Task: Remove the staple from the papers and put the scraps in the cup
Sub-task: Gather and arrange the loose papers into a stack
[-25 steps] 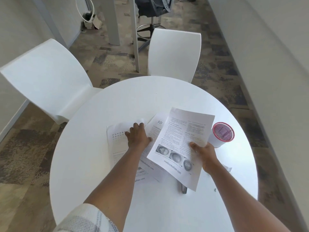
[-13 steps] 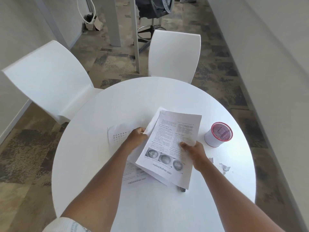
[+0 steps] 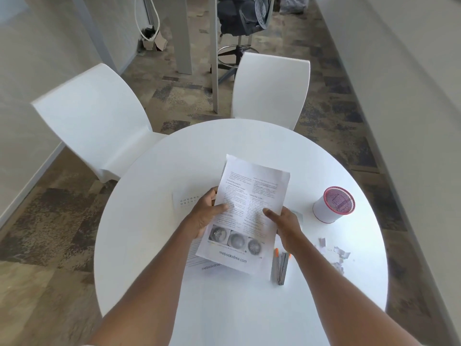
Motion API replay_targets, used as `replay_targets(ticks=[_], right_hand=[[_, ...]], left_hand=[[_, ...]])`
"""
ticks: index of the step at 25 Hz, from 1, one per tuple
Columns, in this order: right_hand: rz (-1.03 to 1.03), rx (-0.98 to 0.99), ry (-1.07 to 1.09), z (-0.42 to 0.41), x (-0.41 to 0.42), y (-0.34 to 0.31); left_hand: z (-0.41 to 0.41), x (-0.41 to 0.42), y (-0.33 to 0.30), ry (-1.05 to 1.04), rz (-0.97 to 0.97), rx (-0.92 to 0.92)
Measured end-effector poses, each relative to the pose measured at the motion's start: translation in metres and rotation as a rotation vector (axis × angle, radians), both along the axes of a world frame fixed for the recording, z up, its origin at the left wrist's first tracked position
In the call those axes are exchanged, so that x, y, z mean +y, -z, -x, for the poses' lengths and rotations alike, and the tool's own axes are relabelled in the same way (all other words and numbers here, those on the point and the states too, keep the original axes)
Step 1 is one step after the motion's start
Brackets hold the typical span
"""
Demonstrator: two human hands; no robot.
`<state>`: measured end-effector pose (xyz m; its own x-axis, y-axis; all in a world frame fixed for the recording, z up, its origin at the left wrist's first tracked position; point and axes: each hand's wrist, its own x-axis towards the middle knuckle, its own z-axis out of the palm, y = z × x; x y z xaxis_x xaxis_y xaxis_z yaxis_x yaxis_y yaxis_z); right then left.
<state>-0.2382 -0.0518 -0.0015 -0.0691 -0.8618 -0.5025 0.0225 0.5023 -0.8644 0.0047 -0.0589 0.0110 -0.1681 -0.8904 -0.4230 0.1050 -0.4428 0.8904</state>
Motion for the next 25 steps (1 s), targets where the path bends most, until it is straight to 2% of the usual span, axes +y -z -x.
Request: replay_targets(ticks=[8, 10, 13, 16, 19, 21, 23, 25], right_hand=[[-0.154, -0.450, -0.118, -0.018, 0.002, -0.018], [-0.151, -0.578, -0.166, -0.021, 0.002, -0.021], [-0.110, -0.561, -0.190, -0.023, -0.002, -0.023], [-0.014, -0.404, -0.127, -0.016, -0.003, -0.031], [0.074, -0.086, -0.087, -0.012, -0.003, -0.032], [0.125, 0.029, -0.059, -0.010, -0.004, -0.030], [0.153, 0.070, -0.016, -0.003, -0.005, -0.030], [0.154, 0.078, 0.024, 0.008, -0.007, -0.034]], left_hand=[[-0.012, 0.006, -0.035, 0.031, 0.027, 0.384], [-0.013, 0.004, -0.039, 0.039, 0.031, 0.429], [-0.018, 0.004, -0.039, 0.033, 0.052, 0.391], [-0.022, 0.008, -0.031, -0.043, 0.066, 0.107], [-0.019, 0.013, -0.023, -0.128, 0.074, -0.181], [-0.012, 0.015, -0.014, -0.178, 0.102, -0.348], [-0.010, 0.015, 0.000, -0.331, 0.049, -0.704], [-0.016, 0.021, 0.012, -0.411, -0.166, -1.078]])
